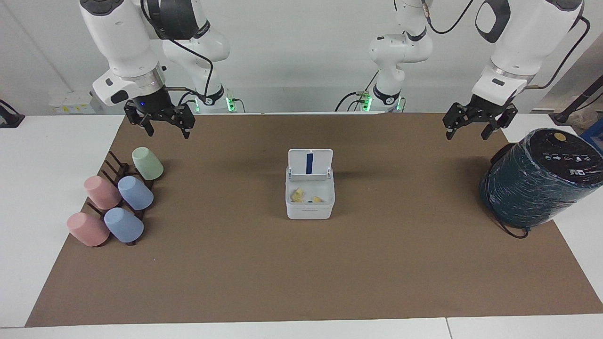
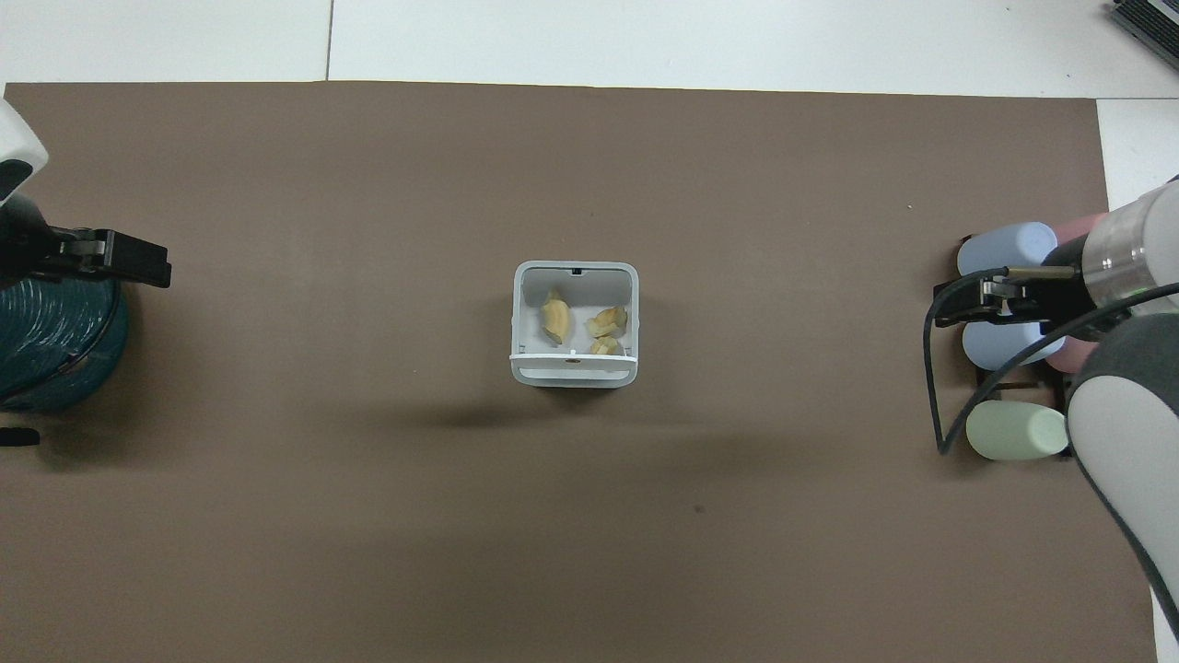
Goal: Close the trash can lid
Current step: 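Move the left gripper toward the open white trash can lid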
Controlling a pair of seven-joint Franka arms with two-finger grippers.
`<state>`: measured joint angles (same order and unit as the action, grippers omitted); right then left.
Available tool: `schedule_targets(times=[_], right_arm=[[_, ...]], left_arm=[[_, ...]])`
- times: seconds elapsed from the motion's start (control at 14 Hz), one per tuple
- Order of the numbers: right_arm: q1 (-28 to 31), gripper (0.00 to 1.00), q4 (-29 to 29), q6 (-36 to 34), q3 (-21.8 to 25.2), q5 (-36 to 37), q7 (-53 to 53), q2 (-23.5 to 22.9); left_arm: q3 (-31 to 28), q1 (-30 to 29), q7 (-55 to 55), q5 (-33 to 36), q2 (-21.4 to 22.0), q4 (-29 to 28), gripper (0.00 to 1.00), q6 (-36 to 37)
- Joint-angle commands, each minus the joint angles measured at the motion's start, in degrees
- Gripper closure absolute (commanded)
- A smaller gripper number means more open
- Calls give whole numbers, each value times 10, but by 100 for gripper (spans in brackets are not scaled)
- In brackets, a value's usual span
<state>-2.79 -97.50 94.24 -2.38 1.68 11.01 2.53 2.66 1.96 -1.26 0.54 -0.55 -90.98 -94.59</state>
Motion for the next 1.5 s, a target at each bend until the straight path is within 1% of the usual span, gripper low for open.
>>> schedule_targets(times=[0.0,0.21,0.29,0.36,0.5,0.64,0.71,0.79,1.0,1.07,1.21,1.29,1.43], right_arm=[[5,0,0,-4,-2,-4,-12,1],[6,0,0,-4,-2,-4,-13,1],[5,0,0,-4,-2,-4,-12,1],[6,0,0,-5,-2,-4,-13,1],[6,0,0,-4,-2,-4,-12,0],[6,0,0,-4,-2,-4,-13,1],[6,0,0,-4,-2,-4,-12,1],[6,0,0,-4,-2,-4,-12,1],[6,0,0,-5,-2,-4,-12,1],[6,0,0,-4,-2,-4,-13,1],[6,0,0,-5,-2,-4,-12,0],[6,0,0,-5,-2,-4,-12,1],[6,0,0,-5,-2,-4,-13,1]], left_arm=[[-2,8,-9,7,16,-20,0,-9],[3,14,-2,7,16,-21,0,-13],[3,35,5,6,19,-32,0,-16],[3,54,31,6,30,-51,0,-25],[4,107,141,4,55,-114,0,-86],[4,164,208,-25,89,-190,0,-156],[4,187,231,-45,102,-218,17,-176],[4,207,249,-55,107,-232,30,-187],[4,273,312,-57,101,-249,57,-211],[4,292,326,-57,100,-261,64,-232],[4,319,366,-67,94,-286,66,-290],[4,333,389,-67,76,-289,69,-319],[4,358,425,-68,36,-288,72,-377]])
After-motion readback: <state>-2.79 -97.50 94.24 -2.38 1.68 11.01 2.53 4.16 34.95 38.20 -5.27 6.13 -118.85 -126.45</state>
